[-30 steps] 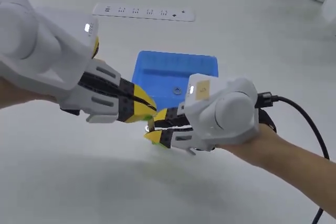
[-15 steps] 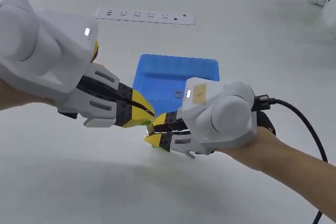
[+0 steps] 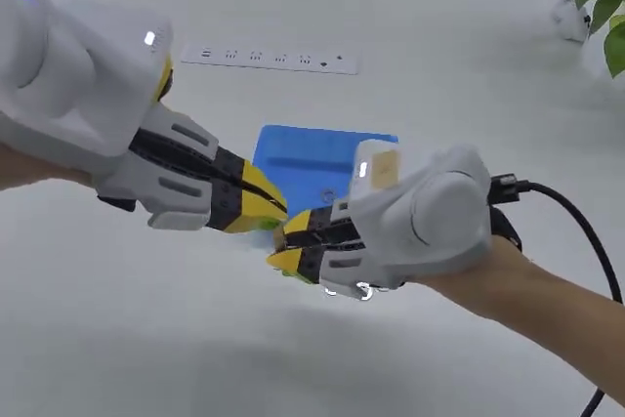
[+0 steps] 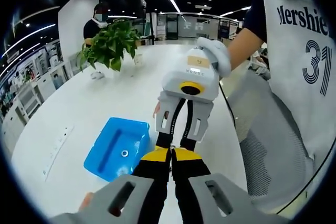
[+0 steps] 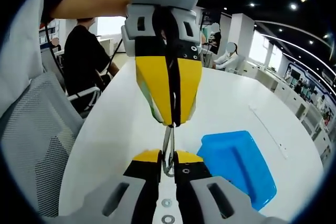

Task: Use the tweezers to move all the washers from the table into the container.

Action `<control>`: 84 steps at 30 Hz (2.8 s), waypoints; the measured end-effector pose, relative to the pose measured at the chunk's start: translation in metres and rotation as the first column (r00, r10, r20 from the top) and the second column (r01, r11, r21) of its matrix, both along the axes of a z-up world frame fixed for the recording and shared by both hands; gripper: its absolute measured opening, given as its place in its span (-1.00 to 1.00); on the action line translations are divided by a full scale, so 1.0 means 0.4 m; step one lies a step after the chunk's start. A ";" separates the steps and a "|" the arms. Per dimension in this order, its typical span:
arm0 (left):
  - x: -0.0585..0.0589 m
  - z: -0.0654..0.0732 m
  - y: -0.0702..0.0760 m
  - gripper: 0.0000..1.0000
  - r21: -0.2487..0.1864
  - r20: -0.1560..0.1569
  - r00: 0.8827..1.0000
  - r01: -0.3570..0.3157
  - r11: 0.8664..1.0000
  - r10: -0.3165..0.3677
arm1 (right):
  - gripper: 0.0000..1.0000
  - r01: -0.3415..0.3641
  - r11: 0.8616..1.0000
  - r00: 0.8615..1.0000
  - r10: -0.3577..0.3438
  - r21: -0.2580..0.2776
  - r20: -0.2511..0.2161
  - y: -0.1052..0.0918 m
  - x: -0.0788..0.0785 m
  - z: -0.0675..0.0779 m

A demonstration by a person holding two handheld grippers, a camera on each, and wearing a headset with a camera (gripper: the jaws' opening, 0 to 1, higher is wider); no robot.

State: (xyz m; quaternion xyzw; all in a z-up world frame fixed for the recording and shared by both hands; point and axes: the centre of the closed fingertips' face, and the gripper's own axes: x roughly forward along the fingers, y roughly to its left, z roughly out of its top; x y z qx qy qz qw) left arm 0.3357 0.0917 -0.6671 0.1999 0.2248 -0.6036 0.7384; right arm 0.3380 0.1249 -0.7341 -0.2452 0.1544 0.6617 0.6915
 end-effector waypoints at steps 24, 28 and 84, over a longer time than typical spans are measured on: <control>0.132 0.134 -0.035 -0.90 0.035 0.130 0.988 0.074 0.997 -0.078 | -0.80 0.087 0.994 0.989 -0.095 0.067 0.116 -0.026 0.159 0.137; 0.165 0.123 -0.036 -0.90 0.040 0.130 0.988 0.078 0.996 -0.082 | -0.80 0.103 0.992 0.987 -0.111 0.072 0.115 -0.021 0.194 0.127; 0.260 -0.097 -0.010 -0.89 0.095 0.000 0.998 0.067 0.993 -0.068 | -0.75 0.124 0.992 0.992 -0.123 -0.014 0.015 0.008 0.268 -0.080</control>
